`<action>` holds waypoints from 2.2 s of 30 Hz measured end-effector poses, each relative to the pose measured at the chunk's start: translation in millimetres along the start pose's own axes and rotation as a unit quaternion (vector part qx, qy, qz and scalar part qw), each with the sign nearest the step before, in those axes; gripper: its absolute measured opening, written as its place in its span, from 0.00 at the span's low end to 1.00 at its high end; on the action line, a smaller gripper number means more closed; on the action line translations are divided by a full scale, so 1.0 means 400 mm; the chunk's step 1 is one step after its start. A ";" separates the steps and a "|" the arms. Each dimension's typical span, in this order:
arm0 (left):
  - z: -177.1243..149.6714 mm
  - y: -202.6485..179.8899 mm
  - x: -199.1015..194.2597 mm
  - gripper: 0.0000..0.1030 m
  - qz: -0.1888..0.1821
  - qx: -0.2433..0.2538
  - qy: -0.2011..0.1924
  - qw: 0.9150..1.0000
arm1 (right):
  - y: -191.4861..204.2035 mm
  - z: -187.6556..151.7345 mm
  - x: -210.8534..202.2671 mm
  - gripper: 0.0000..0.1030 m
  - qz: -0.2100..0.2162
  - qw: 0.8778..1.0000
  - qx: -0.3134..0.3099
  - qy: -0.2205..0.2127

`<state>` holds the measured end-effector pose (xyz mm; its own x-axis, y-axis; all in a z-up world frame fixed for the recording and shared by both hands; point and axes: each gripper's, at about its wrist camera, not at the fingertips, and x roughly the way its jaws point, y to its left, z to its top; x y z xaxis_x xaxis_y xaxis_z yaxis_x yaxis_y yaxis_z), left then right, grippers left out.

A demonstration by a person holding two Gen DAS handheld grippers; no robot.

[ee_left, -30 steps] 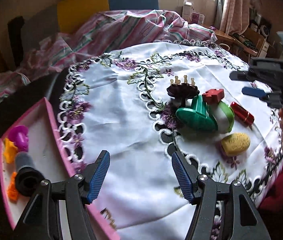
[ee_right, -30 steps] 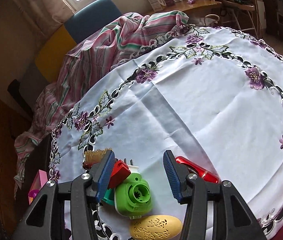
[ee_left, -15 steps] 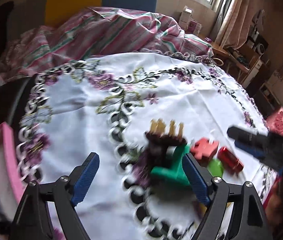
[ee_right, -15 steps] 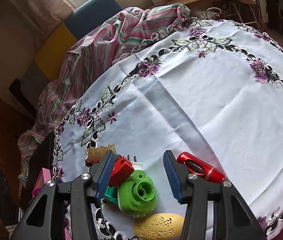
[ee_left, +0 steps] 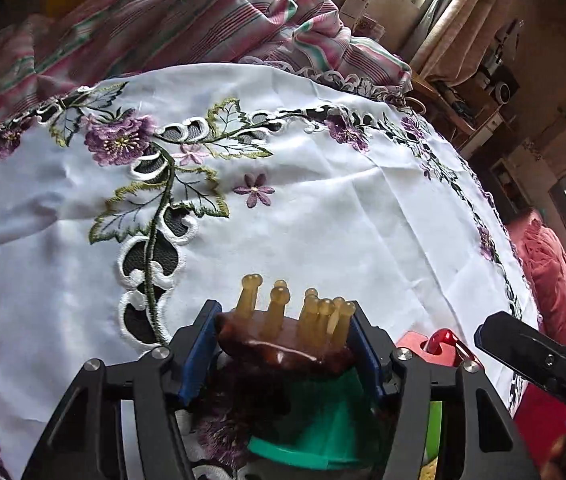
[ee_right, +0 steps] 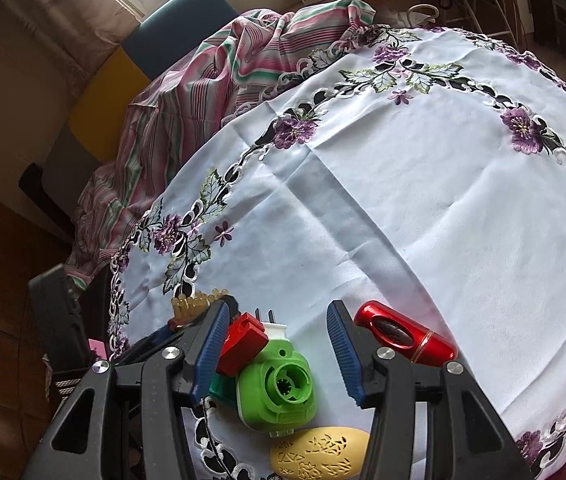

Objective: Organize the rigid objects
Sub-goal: 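Grasp the brown peg toy with the left tool while the right tool grasps the red puzzle piece, then carry the brown peg toy and red puzzle piece toward the pink tray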

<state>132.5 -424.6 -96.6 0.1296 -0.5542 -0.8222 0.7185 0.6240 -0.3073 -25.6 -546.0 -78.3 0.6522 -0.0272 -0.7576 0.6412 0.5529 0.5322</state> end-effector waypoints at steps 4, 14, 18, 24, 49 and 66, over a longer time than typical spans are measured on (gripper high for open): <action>-0.009 -0.003 0.005 0.60 -0.012 0.002 -0.007 1.000 | 0.005 -0.003 0.008 0.50 -0.005 1.000 -0.010 0.005; -0.047 0.063 -0.140 0.60 0.038 -0.013 -0.061 0.997 | 0.025 -0.018 0.040 0.50 -0.001 0.999 -0.033 0.032; -0.095 0.083 -0.198 0.60 0.063 -0.012 -0.071 0.995 | 0.053 -0.026 0.049 0.50 0.002 0.998 -0.060 0.036; -0.187 0.091 -0.291 0.60 0.090 -0.010 -0.089 0.992 | 0.120 -0.044 0.077 0.55 -0.014 0.991 -0.129 0.041; -0.444 0.221 -0.636 0.60 0.193 -0.093 -0.167 0.962 | 0.207 -0.094 0.093 0.47 -0.055 0.963 -0.265 0.014; -0.582 0.351 -0.742 0.60 0.256 -0.177 -0.178 0.933 | 0.260 -0.137 0.064 0.47 -0.002 0.954 -0.300 0.014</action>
<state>35.8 -44.1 -7.4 0.6583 -0.2422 -0.7127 0.2370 0.9654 -0.1091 35.6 -443.5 -63.4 0.6341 -0.0133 -0.7731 0.2915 0.9302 0.2231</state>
